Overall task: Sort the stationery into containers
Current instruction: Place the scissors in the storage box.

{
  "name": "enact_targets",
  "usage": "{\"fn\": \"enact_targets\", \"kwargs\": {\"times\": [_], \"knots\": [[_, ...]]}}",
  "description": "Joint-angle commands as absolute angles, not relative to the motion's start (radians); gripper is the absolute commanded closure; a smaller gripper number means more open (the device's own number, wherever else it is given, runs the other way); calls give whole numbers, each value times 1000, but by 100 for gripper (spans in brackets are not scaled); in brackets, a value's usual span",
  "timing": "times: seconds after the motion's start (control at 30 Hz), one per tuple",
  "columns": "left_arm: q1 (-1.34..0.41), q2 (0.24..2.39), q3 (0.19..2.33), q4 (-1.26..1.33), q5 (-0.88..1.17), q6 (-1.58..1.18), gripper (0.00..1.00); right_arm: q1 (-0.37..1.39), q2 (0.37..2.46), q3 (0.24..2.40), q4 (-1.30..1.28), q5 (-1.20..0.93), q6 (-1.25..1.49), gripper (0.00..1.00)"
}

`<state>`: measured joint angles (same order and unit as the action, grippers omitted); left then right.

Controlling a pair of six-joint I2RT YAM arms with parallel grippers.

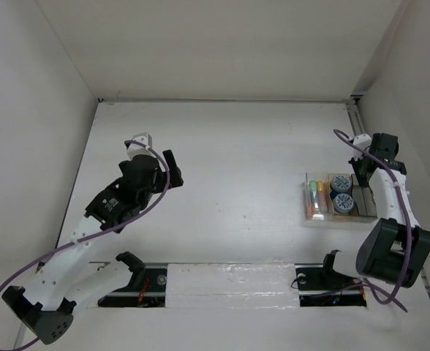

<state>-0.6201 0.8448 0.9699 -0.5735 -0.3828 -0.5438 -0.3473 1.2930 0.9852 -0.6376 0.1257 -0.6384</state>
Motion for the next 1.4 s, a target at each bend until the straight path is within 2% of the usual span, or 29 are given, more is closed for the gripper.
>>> {"fn": "enact_targets", "kwargs": {"times": [0.0, 0.2, 0.77, 1.37], "knots": [[-620, 831, 968, -568, -403, -552, 0, -350, 1330, 1057, -568, 69, -615, 100], [-620, 831, 968, -568, -394, -543, 0, -350, 1388, 1071, -557, 72, -581, 100], [-658, 822, 968, -568, -416, -552, 0, -350, 1338, 963, -492, 178, -525, 100], [-658, 822, 968, -568, -416, -552, 0, -350, 1419, 980, -515, 152, -515, 100]]}}
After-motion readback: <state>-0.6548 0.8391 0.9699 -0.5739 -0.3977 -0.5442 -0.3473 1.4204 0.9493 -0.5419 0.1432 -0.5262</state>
